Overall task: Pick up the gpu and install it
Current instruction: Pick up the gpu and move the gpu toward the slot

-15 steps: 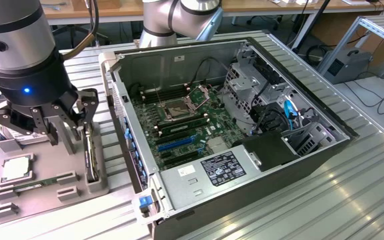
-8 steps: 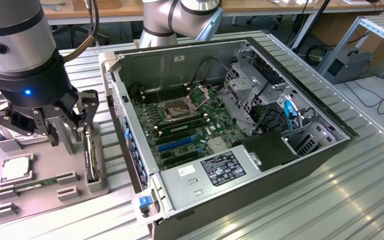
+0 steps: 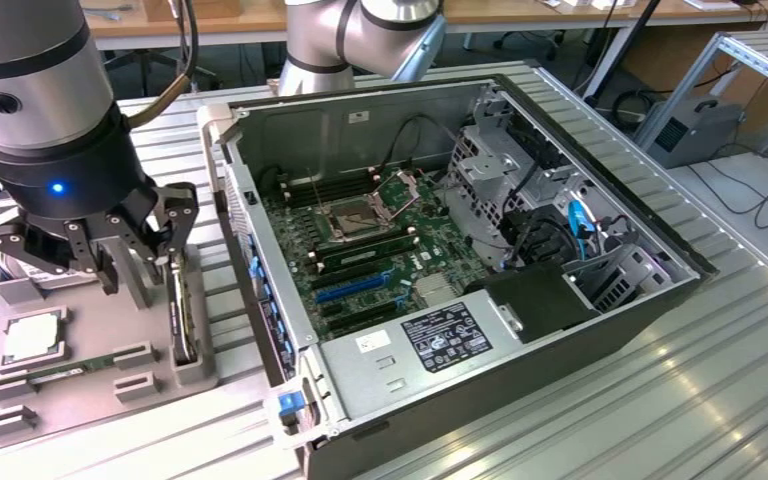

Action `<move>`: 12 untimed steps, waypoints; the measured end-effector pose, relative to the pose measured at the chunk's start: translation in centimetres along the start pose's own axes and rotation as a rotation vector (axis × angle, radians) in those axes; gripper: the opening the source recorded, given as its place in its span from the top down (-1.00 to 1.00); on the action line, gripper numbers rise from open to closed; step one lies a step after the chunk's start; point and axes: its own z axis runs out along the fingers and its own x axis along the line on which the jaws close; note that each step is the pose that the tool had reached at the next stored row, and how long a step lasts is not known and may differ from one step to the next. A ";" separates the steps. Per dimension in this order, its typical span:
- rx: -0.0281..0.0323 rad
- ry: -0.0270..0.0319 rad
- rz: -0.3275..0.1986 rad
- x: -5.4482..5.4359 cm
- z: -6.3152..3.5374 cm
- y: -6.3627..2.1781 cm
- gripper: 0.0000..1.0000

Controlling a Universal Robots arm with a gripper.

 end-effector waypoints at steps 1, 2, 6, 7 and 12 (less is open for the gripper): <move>0.0000 -0.0001 0.000 0.0 0.03 0.00 0.16; -0.0001 -0.0001 0.000 0.0 0.09 0.00 0.16; 0.0000 0.0000 0.000 0.0 0.23 -0.01 0.16; 0.0000 0.0000 0.000 0.0 0.27 -0.01 0.16; 0.0000 0.0000 0.000 0.0 0.44 -0.02 0.16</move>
